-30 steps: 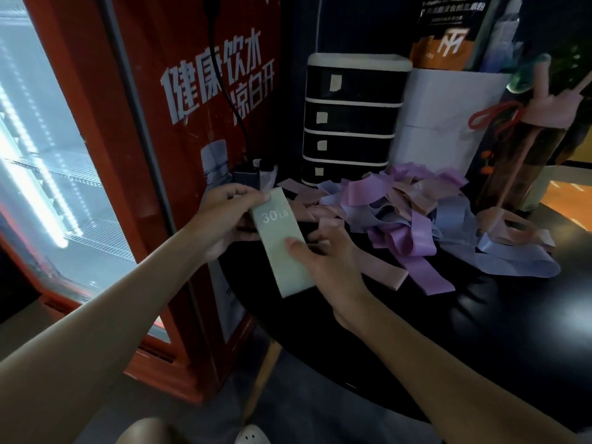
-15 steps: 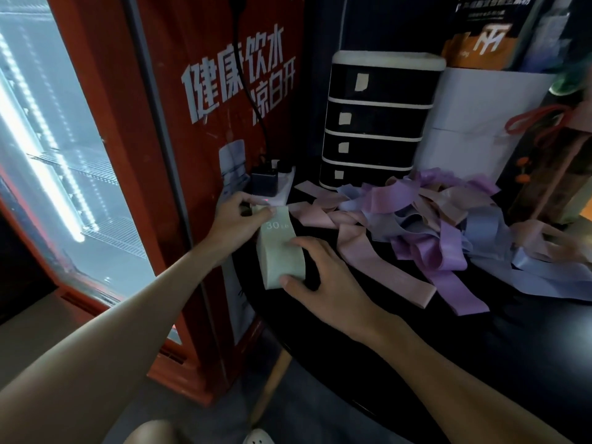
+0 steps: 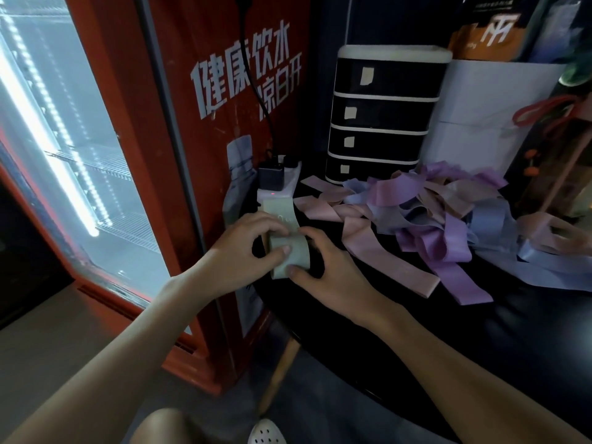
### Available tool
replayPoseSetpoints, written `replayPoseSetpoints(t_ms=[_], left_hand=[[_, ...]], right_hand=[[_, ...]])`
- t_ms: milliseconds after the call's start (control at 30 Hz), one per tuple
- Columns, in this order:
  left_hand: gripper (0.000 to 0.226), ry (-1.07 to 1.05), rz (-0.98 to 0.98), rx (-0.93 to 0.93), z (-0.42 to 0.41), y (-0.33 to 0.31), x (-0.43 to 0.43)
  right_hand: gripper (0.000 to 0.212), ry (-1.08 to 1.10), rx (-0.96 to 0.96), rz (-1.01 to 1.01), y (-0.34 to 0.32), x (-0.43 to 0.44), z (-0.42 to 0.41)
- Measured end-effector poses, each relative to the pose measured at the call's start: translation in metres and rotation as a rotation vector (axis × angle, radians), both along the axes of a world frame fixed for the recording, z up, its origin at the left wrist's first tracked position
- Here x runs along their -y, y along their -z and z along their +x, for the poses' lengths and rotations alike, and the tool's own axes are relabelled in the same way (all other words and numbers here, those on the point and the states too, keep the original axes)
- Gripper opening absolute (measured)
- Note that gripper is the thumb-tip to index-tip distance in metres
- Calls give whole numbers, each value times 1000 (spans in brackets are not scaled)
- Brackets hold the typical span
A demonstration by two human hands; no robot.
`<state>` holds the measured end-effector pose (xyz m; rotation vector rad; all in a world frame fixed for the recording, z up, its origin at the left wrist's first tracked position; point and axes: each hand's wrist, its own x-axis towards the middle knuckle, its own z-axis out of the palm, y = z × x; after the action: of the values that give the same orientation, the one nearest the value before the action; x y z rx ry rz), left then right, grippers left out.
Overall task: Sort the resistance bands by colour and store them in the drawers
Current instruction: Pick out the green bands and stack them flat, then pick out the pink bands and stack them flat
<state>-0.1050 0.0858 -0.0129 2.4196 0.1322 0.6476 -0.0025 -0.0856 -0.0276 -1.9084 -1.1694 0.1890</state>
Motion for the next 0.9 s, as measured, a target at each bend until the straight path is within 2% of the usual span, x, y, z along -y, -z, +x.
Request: replayPoseSetpoints(t_ms=[167, 433, 533, 900], left_hand=[[21, -17, 60, -27, 1, -6, 2], [25, -54, 117, -36, -6, -10, 15], [26, -71, 136, -45, -6, -14, 20], [28, -94, 170, -82, -7, -18, 36]], right_hand=[[48, 3, 2, 21, 1, 1, -2], [62, -15, -29, -13, -2, 19, -2], [62, 73, 87, -67, -1, 39, 6], [28, 368, 431, -247, 3, 125, 38]])
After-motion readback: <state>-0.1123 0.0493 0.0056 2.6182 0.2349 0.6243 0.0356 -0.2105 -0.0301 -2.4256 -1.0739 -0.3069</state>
